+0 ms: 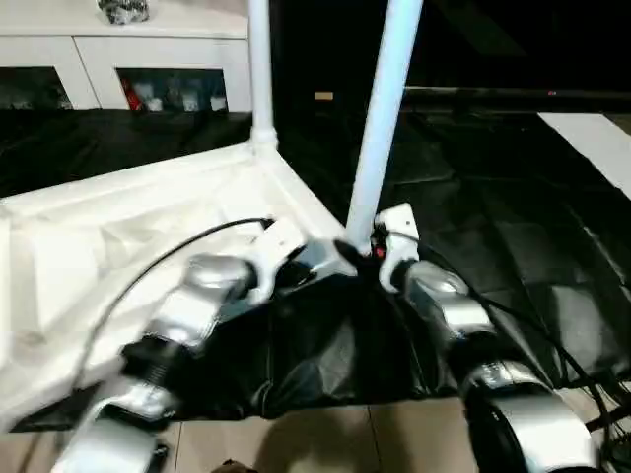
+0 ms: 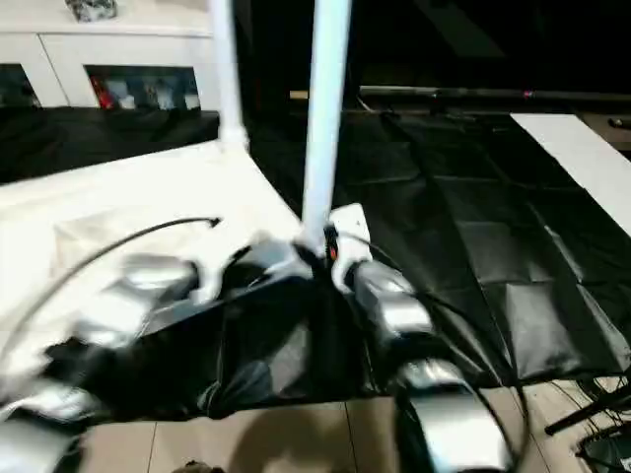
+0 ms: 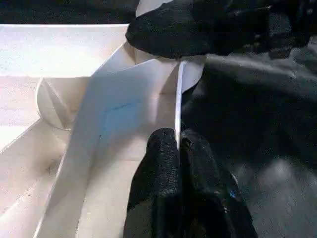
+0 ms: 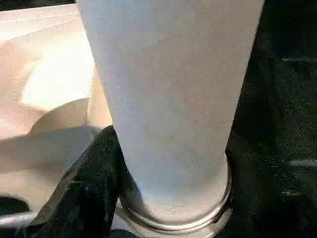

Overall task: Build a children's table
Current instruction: Rotate leg to tighten

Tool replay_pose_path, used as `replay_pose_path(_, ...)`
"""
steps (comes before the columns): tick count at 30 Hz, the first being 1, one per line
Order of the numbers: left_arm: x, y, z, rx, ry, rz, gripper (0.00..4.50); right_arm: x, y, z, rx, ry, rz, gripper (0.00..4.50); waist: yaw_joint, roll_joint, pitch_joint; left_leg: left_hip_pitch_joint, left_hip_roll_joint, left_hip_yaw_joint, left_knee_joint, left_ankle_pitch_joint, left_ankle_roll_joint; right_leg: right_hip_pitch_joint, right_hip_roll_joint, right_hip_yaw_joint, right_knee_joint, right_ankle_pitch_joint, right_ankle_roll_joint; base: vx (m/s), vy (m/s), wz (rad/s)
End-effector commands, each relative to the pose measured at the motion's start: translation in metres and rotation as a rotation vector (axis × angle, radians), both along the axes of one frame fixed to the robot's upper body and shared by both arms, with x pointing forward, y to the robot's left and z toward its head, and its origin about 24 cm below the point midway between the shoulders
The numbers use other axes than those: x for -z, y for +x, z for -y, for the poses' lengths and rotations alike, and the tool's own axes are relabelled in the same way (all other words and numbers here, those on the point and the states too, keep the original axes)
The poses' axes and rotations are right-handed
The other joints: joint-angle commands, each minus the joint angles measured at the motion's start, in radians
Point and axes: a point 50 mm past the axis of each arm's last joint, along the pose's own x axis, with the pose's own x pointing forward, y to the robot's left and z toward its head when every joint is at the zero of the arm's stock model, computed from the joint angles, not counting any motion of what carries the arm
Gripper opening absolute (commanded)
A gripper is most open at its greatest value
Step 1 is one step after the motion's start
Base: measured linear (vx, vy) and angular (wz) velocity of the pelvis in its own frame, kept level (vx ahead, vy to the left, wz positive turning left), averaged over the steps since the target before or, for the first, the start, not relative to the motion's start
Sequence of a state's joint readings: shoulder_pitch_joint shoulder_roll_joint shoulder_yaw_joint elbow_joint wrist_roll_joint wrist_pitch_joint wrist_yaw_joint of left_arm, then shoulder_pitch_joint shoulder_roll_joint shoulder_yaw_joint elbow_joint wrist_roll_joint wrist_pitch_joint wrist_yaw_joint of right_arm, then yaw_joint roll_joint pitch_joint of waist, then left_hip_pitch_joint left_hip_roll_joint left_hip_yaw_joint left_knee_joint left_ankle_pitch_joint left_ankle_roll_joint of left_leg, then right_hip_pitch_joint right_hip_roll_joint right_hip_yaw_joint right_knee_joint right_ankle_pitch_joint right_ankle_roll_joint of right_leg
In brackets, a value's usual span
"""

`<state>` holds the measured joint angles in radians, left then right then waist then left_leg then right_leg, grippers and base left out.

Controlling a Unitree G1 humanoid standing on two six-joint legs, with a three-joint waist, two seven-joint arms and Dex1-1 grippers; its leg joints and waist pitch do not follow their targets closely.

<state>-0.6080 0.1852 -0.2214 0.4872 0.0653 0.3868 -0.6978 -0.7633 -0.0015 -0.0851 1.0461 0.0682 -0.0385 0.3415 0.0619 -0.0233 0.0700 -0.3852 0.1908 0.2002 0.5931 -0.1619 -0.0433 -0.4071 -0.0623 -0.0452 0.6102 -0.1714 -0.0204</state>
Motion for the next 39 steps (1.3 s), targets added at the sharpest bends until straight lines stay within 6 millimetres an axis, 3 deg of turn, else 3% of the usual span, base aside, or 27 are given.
replay_pose_path(1,-0.031,0.014,0.015,-0.037,-0.05,0.137,0.0,0.004,-0.01,-0.04,-0.126,0.033,-0.016,2.68,0.002,0.005,-0.082,0.022,0.04,-0.024,-0.069,-0.225,-0.004,0.039,-0.08,0.042,-0.072,-0.219,-0.191,0.0,0.0,0.0)
replay_pose_path(2,-0.031,0.014,0.016,-0.031,-0.051,0.138,0.0,0.003,-0.009,-0.04,-0.121,0.039,-0.008,3.03,0.004,0.005,-0.086,0.021,0.04,-0.022,-0.066,-0.188,0.01,0.042,-0.078,0.041,-0.064,-0.152,-0.206,0.053,-0.002,0.0)
replay_pose_path(6,-0.031,0.014,0.016,-0.031,-0.051,0.138,0.0,0.003,-0.009,-0.04,-0.121,0.039,-0.008,3.03,0.009,0.004,-0.091,0.016,0.038,-0.017,-0.057,-0.098,0.068,0.049,-0.076,0.04,-0.047,0.003,-0.249,0.0,0.0,0.0)
replay_pose_path(8,-0.031,0.014,0.016,-0.031,-0.051,0.138,0.0,0.003,-0.009,-0.04,-0.121,0.039,-0.008,3.03,0.01,0.005,-0.086,0.018,0.04,-0.017,-0.059,-0.127,0.069,0.047,-0.077,0.039,-0.054,-0.045,-0.25,0.0,0.0,0.0)
replay_pose_path(11,-0.031,0.013,0.017,-0.016,-0.048,0.14,0.0,0.001,-0.008,-0.039,-0.123,0.049,0.002,3.28,0.008,0.006,-0.083,0.021,0.043,-0.019,-0.064,-0.182,0.038,0.045,-0.079,0.039,-0.063,-0.142,-0.232,0.0,0.0,0.0)
replay_pose_path(13,-0.025,-0.003,0.004,0.162,-0.048,0.105,0.0,-0.001,-0.007,-0.014,-0.216,0.012,0.037,3.28,0.007,0.005,-0.084,0.021,0.042,-0.02,-0.064,-0.198,0.034,0.046,-0.079,0.04,-0.064,-0.16,-0.224,0.0,0.0,0.0)
replay_pose_path(15,-0.022,-0.012,-0.006,0.267,-0.044,0.076,0.0,0.001,-0.011,0.001,-0.341,-0.018,0.044,3.28,0.0,0.002,-0.083,0.011,0.043,-0.022,-0.063,-0.187,0.043,0.053,-0.081,0.04,-0.06,-0.139,-0.229,0.0,0.0,0.0)
replay_pose_path(17,-0.023,-0.012,-0.009,0.274,-0.043,0.07,0.0,0.002,-0.013,0.003,-0.392,-0.028,0.045,3.28,-0.001,0.007,-0.084,0.016,0.045,-0.018,-0.06,-0.161,0.059,0.048,-0.077,0.041,-0.054,-0.085,-0.247,0.0,0.0,0.0)
replay_pose_path(18,-0.024,-0.013,-0.011,0.29,-0.045,0.064,0.0,0.003,-0.017,0.005,-0.457,-0.04,0.041,3.28,-0.001,0.003,-0.083,0.018,0.044,-0.017,-0.06,-0.164,0.065,0.048,-0.076,0.04,-0.055,-0.088,-0.255,0.0,0.0,0.0)
replay_pose_path(21,-0.026,-0.014,-0.017,0.314,-0.041,0.058,0.0,0.006,-0.025,0.012,-0.578,-0.068,0.032,3.28,0.01,0.007,-0.078,0.022,0.048,-0.017,-0.063,-0.205,0.049,0.044,-0.076,0.04,-0.061,-0.159,-0.25,0.0,0.0,0.0)
replay_pose_path(26,-0.027,-0.022,-0.024,0.388,-0.046,0.023,0.0,0.004,-0.029,0.019,-0.65,-0.054,0.028,3.28,0.012,0.004,-0.077,0.025,0.049,-0.02,-0.066,-0.241,0.023,0.041,-0.08,0.041,-0.068,-0.244,-0.228,0.0,0.0,0.0)
replay_pose_path(31,-0.025,-0.023,-0.028,0.39,-0.041,0.013,0.0,0.004,-0.032,0.019,-0.693,-0.058,0.025,3.28,0.021,0.005,-0.077,0.026,0.049,-0.019,-0.066,-0.23,0.023,0.037,-0.078,0.041,-0.068,-0.235,-0.224,0.0,0.0,0.0)
replay_pose_path(34,-0.025,-0.024,-0.027,0.389,-0.054,0.007,0.0,0.004,-0.033,0.019,-0.701,-0.009,0.004,3.67,0.025,0.005,-0.079,0.024,0.049,-0.019,-0.066,-0.22,0.024,0.04,-0.078,0.041,-0.064,-0.218,-0.225,0.0,0.0,0.0)
replay_pose_path(35,-0.025,-0.024,-0.027,0.392,-0.053,0.006,0.0,0.003,-0.033,0.018,-0.717,-0.008,0.004,3.78,0.026,0.009,-0.079,0.024,0.049,-0.02,-0.066,-0.217,0.024,0.04,-0.077,0.04,-0.063,-0.213,-0.226,0.0,0.0,0.0)
replay_pose_path(39,-0.025,-0.025,-0.028,0.397,-0.048,0.002,0.0,0.004,-0.034,0.016,-0.73,-0.048,0.021,4.05,0.025,0.004,-0.08,0.023,0.048,-0.019,-0.065,-0.21,0.024,0.04,-0.078,0.04,-0.062,-0.197,-0.23,0.0,0.0,0.0)
